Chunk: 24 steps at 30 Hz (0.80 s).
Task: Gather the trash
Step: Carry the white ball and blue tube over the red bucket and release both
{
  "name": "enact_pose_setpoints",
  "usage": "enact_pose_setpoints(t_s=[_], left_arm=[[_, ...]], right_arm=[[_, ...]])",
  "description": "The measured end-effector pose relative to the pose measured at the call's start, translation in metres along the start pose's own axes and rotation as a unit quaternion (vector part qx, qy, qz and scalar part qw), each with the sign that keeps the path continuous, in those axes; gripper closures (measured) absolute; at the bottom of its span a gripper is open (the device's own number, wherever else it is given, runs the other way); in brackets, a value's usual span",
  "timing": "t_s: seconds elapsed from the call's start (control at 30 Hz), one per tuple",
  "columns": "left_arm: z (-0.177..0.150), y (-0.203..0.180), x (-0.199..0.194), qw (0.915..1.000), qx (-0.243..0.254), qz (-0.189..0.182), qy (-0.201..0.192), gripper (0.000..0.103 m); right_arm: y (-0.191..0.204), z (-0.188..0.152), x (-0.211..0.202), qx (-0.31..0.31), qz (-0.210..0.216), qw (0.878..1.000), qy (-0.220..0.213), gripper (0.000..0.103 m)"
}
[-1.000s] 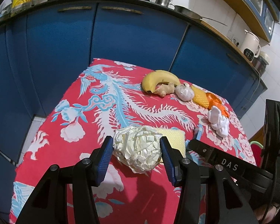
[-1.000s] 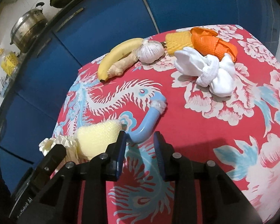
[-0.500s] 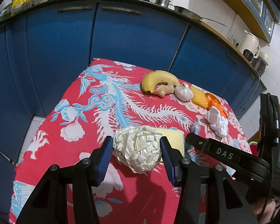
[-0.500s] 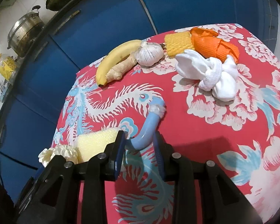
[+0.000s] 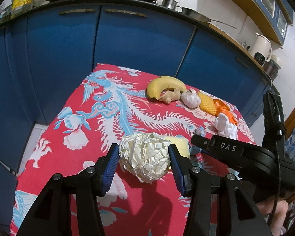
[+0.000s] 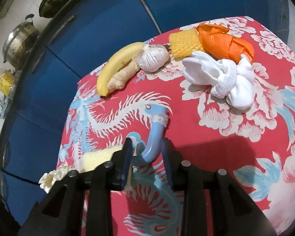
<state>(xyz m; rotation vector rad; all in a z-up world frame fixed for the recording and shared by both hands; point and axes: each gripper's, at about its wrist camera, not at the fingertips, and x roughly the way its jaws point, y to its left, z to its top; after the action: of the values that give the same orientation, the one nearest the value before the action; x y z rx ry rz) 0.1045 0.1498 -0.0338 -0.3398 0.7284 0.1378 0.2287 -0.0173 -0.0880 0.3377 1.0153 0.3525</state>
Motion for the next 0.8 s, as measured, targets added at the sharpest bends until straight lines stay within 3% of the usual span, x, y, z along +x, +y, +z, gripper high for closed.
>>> enact_pose_setpoints(t_s=[0.03, 0.1, 0.4, 0.8], left_arm=[[0.000, 0.000, 0.000, 1.0000, 0.000, 0.001, 0.000, 0.051], [0.000, 0.001, -0.001, 1.0000, -0.001, 0.000, -0.001, 0.051], [0.001, -0.002, -0.002, 1.0000, 0.003, 0.000, -0.001, 0.051], [0.001, -0.018, -0.014, 0.9997, 0.013, -0.020, -0.005, 0.051]], right_arm=[[0.001, 0.000, 0.000, -0.005, -0.005, 1.000, 0.000, 0.074], [0.000, 0.000, 0.002, -0.010, -0.016, 1.000, 0.002, 0.089], [-0.011, -0.005, -0.013, -0.010, -0.004, 1.000, -0.005, 0.089], [-0.034, -0.019, -0.076, -0.019, 0.010, 0.999, -0.032, 0.089]])
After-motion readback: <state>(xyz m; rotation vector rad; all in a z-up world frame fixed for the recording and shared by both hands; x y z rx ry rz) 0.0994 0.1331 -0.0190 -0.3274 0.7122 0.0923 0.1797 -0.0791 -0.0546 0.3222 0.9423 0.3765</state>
